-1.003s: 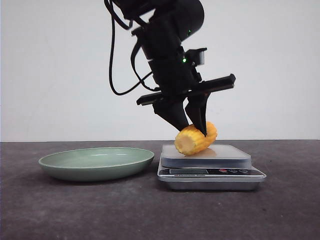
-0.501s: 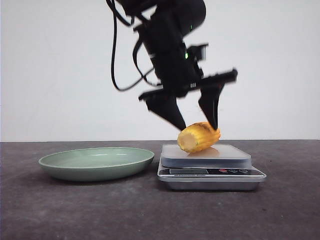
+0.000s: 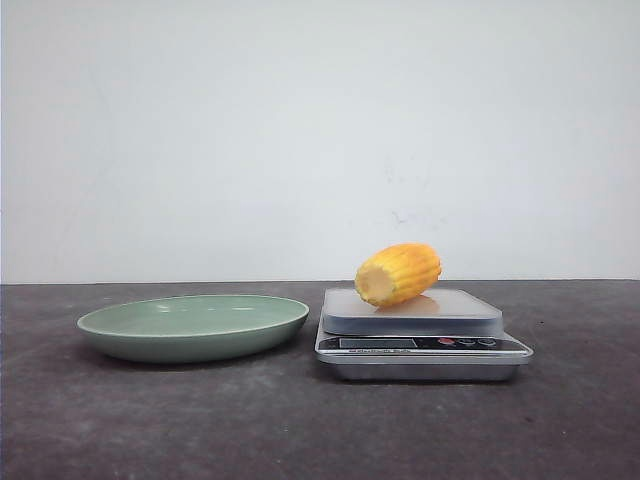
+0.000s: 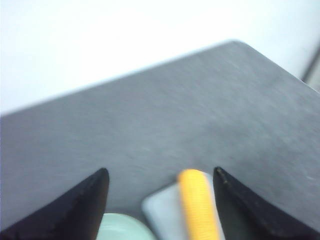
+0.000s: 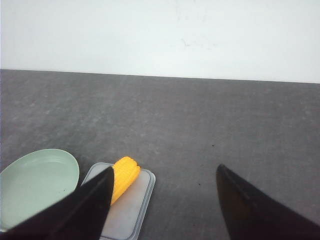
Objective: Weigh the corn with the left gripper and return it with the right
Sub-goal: 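Withdraw the left gripper upward, leaving the corn on the scale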
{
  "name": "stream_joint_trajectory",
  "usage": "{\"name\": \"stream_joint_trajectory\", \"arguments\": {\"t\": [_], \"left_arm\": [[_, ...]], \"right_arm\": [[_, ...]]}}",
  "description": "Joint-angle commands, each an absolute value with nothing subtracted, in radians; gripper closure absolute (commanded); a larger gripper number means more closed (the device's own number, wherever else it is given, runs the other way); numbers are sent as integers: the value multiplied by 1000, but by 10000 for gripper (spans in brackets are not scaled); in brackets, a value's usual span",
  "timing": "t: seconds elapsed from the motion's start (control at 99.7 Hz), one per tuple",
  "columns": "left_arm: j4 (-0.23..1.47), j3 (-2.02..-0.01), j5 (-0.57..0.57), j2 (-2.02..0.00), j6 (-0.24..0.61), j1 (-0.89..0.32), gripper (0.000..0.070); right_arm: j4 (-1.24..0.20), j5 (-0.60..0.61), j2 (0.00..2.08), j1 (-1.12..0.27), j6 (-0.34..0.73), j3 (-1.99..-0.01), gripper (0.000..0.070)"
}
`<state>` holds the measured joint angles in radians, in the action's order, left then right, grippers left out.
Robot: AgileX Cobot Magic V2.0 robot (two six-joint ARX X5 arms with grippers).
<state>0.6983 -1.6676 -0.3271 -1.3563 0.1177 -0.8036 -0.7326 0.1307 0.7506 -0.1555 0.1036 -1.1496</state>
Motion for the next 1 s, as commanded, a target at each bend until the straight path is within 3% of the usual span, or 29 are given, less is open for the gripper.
{"name": "stream_joint_trajectory", "arguments": {"t": [0.0, 0.351, 0.662, 0.742, 0.993], "left_arm": [[731, -1684, -387, -1269, 84, -815, 306], [1027, -1684, -512, -844, 142, -816, 310], [1395, -1684, -558, -576, 334, -805, 359], [1444, -1684, -532, -535, 369, -782, 358], [1443, -1683, -293, -464, 378, -599, 359]], "right_arm": [[-735, 130, 756, -158, 89, -1173, 293], [-757, 131, 756, -158, 77, -1173, 292], [-756, 131, 757, -170, 74, -1173, 293], [-756, 131, 758, -181, 70, -1173, 293], [-756, 131, 778, -208, 70, -1173, 292]]}}
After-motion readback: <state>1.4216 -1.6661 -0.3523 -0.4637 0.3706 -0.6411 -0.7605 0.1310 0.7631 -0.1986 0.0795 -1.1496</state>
